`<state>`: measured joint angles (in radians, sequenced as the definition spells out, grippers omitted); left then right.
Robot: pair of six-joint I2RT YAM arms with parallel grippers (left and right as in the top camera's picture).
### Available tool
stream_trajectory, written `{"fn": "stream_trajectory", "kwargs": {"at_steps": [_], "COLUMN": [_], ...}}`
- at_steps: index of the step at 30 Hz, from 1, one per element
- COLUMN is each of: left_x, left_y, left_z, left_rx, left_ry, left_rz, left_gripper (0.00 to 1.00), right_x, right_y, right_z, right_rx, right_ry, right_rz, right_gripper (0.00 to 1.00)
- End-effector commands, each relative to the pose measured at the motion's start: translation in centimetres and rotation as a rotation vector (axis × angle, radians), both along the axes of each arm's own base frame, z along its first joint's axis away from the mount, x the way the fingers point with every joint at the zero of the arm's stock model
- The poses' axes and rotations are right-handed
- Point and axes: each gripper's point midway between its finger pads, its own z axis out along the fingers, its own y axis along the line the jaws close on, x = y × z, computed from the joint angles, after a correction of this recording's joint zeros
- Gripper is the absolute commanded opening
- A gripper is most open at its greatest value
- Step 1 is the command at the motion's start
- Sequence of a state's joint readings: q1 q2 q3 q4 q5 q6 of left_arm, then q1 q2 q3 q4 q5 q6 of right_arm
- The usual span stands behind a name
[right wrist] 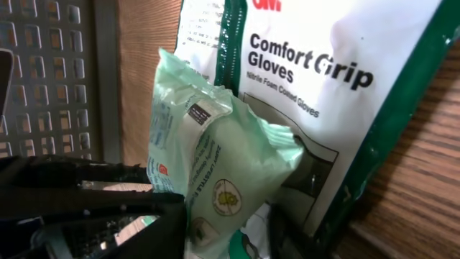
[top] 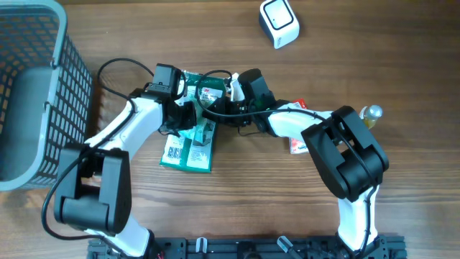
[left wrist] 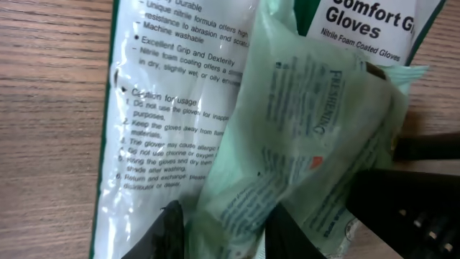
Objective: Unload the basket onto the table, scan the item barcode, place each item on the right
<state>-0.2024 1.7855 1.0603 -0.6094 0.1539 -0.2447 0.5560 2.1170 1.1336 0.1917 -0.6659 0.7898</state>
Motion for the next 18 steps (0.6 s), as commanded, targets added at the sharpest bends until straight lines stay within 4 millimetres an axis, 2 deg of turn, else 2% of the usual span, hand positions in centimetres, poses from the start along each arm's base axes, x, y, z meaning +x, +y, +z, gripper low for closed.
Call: {"fn": "stream_trajectory", "kwargs": {"at_steps": [1,2,4,7,10,11,13,15,18], "left_x": [-1.3,-1.4,-1.5,-1.6,-0.7,-0.2,1.0,2.0,2.1], "left_y": [0.8,0.8,0.9,0.9,0.9,0.9,1.0,1.0,0.9], "left_z": [-3.0,-3.2,-3.6,-3.7,-2.4,-1.6,1.1,4.0,7.8], "left_rx": [0.055,0.057,0.058,0.059,0.05,0.044,0.03,0.012,-0.035], "left_ry": [0.084,0.09,0.099,0.105,0.062,0.038,-0.03,-0.099,-0.186], "left_rz": [-0.001,-0.001,-0.001,-0.002,0.004,0.007,0.019,0.027,0.029], "left_gripper": [0.25,0.27,0.35,0.3,0.26,0.25,0.26,0.3,0.37], "right_x": [-0.4,-0.3,-0.1,-0.1,-0.3,-0.4,-0.4,-0.6,-0.6], "right_y": [0.1,-0.2,-0.8,-1.2,-0.7,-0.5,0.1,0.6,0.8], "right_z": [-1.2,-1.5,-2.3,-2.7,-2.2,-1.9,-1.0,0.0,1.6], "right_rx": [-0.019,-0.038,-0.086,-0.107,-0.077,-0.059,-0.015,0.02,0.039], "right_ry": [0.02,0.022,0.026,0.037,0.035,0.032,0.018,0.008,-0.027], "right_rz": [0.008,-0.006,-0.04,-0.051,-0.03,-0.018,0.009,0.034,0.05], "right_gripper": [0.19,0.13,0.1,0.08,0.13,0.15,0.27,0.31,0.36]}}
